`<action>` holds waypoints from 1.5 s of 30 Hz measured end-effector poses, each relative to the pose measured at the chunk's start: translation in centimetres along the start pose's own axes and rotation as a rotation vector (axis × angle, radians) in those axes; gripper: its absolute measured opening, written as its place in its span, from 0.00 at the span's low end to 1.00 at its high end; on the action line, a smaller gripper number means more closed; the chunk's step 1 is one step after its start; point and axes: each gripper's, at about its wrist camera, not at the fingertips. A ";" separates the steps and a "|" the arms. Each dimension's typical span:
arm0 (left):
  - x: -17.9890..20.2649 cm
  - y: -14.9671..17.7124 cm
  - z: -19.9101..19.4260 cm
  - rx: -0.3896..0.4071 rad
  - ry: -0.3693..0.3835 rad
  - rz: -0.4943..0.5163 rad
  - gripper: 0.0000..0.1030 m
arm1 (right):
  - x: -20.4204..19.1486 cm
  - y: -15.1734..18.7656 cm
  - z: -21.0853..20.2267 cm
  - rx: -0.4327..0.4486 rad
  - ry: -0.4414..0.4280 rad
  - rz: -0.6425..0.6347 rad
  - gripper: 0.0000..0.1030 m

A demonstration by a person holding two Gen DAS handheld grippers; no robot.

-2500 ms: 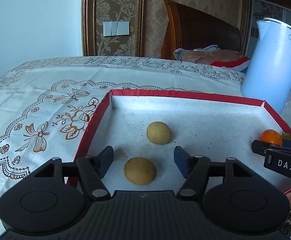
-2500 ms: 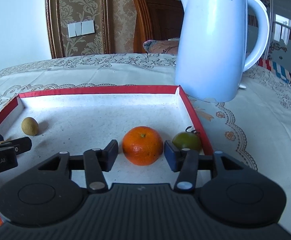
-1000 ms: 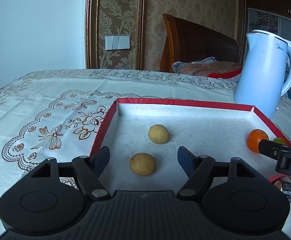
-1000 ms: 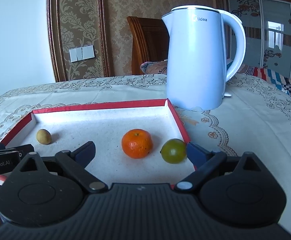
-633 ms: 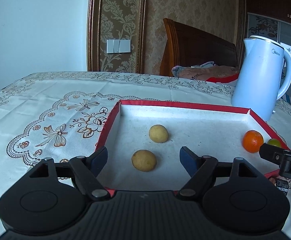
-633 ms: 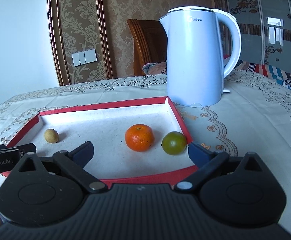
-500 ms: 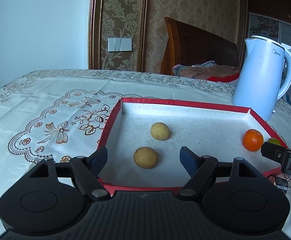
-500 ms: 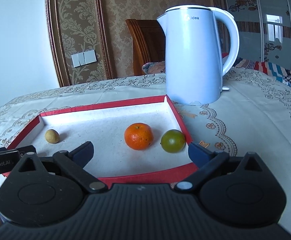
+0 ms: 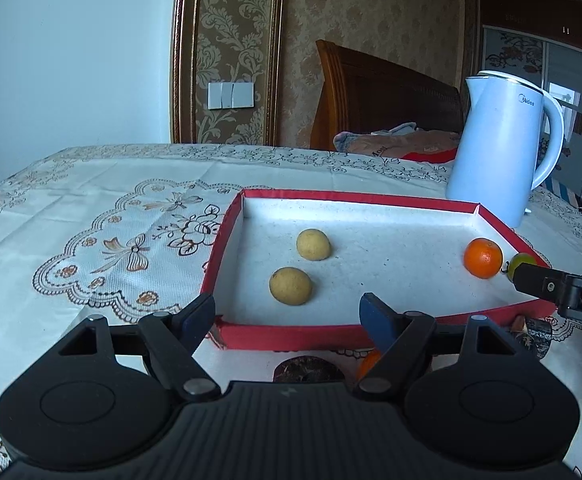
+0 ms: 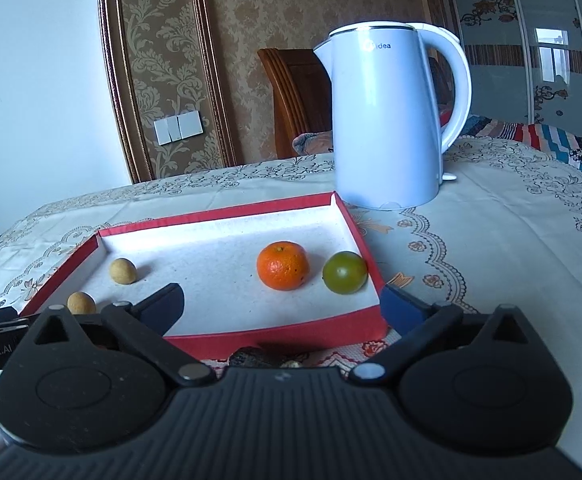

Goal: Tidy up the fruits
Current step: 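Withdraw both open grippers out of the tray toward the produce beside it, then move the right gripper to a cut eggplant piece while the left approaches the dark round fruit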

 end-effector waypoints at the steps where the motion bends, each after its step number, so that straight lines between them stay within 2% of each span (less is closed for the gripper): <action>1: -0.2 0.1 -0.1 -0.003 0.004 -0.008 0.77 | 0.0 0.0 0.0 0.000 0.000 -0.002 1.00; 6: -1.3 0.5 -1.0 -0.010 0.017 -0.050 0.77 | -0.1 0.0 -0.2 0.006 -0.002 -0.005 1.00; 11: -2.4 0.9 -1.0 -0.057 0.043 -0.104 0.77 | 0.1 0.3 -0.7 0.000 -0.007 0.006 1.00; 20: -3.0 1.5 -2.0 -0.073 0.069 -0.120 0.77 | 0.3 1.1 -2.4 -0.002 -0.030 -0.003 1.00; 30: -1.1 2.2 -2.6 -0.074 0.087 0.004 0.77 | 2.2 1.7 -2.6 -0.046 -0.049 0.112 1.00; 36: -1.3 2.4 -2.3 -0.101 0.078 -0.002 0.77 | 2.2 1.8 -2.5 -0.046 -0.048 0.108 1.00; 45: -1.2 2.6 -1.7 -0.139 0.059 0.015 0.77 | 3.2 2.0 -2.9 -0.031 -0.033 0.168 1.00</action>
Point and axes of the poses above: each gripper's, at about its wrist camera, not at the fingertips, and z roughly the way its jaws point, x to its right, y to its underside, and after that the axes turned 8 degrees about x, right-handed
